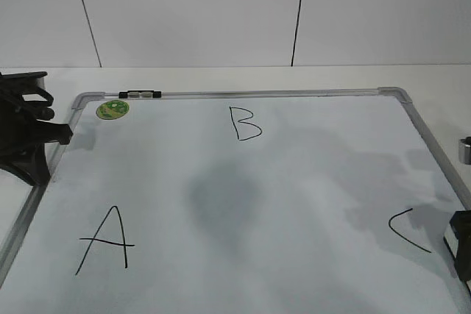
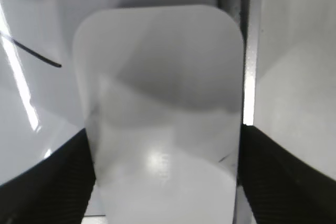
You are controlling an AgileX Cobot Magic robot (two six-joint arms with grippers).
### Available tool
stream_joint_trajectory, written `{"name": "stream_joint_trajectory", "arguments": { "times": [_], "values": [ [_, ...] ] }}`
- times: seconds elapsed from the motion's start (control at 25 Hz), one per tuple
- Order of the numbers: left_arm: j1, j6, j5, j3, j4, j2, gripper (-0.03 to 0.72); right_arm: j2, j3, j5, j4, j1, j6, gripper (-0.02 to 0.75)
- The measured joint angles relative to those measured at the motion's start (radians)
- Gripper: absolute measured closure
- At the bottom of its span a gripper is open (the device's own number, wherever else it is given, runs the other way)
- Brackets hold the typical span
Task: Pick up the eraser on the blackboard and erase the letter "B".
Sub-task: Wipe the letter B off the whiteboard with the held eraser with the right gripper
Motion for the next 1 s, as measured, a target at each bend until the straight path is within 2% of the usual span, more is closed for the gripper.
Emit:
{"name": "stream_joint_trajectory", "arguments": {
  "times": [0.68,1.0],
  "values": [
    [0.000,0.000,0.000,0.000,0.001,0.000,0.655,0.023,-0.012,0.004,0.001,0.000,-0.002,0.148],
    [0.000,0.000,0.000,0.000,0.001,0.000,0.655,0.027,-0.041,0.028,-0.002,0.000,-0.002,0.197]
  ]
}}
